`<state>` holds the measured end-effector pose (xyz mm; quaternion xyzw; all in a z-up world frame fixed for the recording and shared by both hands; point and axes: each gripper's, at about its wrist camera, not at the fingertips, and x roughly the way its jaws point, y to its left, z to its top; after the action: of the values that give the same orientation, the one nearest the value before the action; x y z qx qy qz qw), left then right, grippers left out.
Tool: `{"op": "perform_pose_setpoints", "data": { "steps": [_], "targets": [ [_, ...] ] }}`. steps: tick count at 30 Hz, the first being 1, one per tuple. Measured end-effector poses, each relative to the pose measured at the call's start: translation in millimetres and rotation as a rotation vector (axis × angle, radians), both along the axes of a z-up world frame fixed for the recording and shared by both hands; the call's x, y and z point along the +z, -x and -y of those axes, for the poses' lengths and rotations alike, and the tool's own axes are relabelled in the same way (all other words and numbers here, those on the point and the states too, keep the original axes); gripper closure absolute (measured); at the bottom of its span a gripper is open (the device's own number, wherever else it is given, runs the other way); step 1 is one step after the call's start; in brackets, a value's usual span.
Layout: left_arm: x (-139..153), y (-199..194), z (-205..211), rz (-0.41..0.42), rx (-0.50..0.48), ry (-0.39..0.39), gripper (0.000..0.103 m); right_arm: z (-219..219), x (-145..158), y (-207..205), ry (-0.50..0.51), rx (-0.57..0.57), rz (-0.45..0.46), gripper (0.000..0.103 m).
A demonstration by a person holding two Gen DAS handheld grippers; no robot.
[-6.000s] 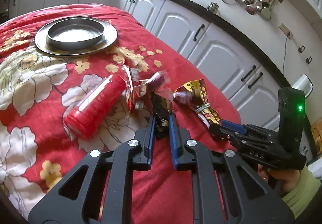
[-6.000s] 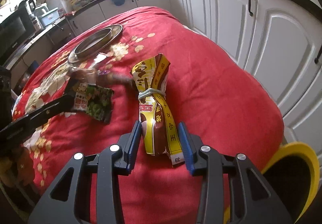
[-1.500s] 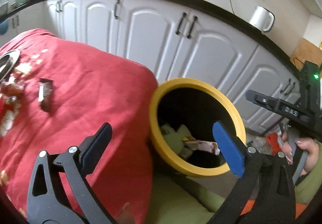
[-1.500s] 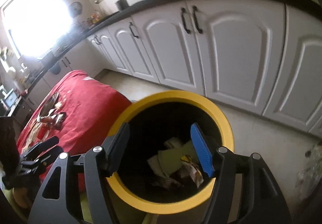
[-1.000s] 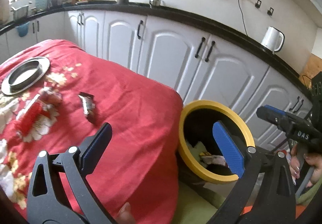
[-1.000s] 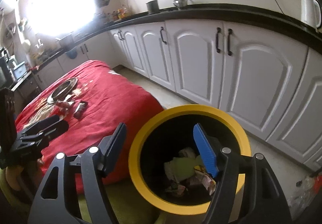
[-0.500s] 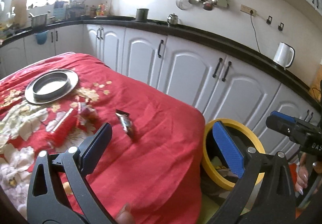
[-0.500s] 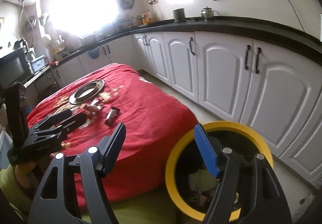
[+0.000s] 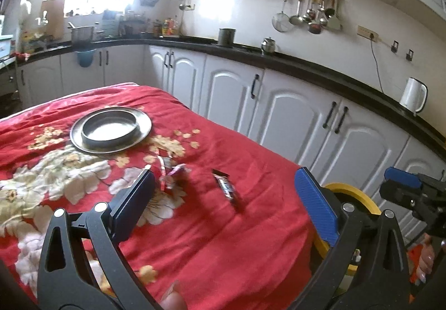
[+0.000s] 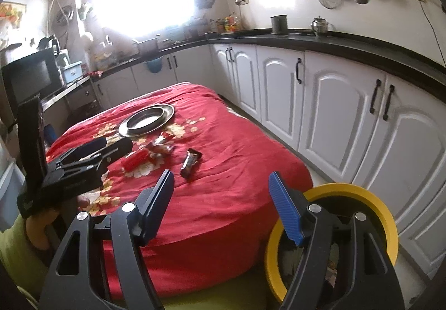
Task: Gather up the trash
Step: 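Move both open tools back toward the red tube and remaining wrappers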
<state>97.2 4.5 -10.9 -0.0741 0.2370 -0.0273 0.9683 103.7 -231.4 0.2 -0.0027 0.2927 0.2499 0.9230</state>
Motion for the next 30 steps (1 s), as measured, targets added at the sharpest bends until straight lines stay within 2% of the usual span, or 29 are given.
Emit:
{"op": "perform_pose_setpoints", "data": {
  "steps": [17, 23, 27, 30],
  "targets": [
    [-4, -2, -72, 0.003, 0.155, 0.034, 0.011, -70, -1, -21, 0.033, 0.117, 0.002, 0.035],
    [-15, -8, -101, -0.048, 0.200, 0.037, 0.012, -97, -10, -39, 0.056, 0.162, -0.020, 0.035],
    [-27, -15, -116, -0.103, 0.205, 0.065, 0.022, -115, -14, -48, 0.072, 0.193, -0.024, 0.036],
    [-37, -19, -123, -0.143, 0.195, 0.093, 0.025, -129, -17, -52, 0.086, 0.220, -0.025, 0.036]
  ]
}}
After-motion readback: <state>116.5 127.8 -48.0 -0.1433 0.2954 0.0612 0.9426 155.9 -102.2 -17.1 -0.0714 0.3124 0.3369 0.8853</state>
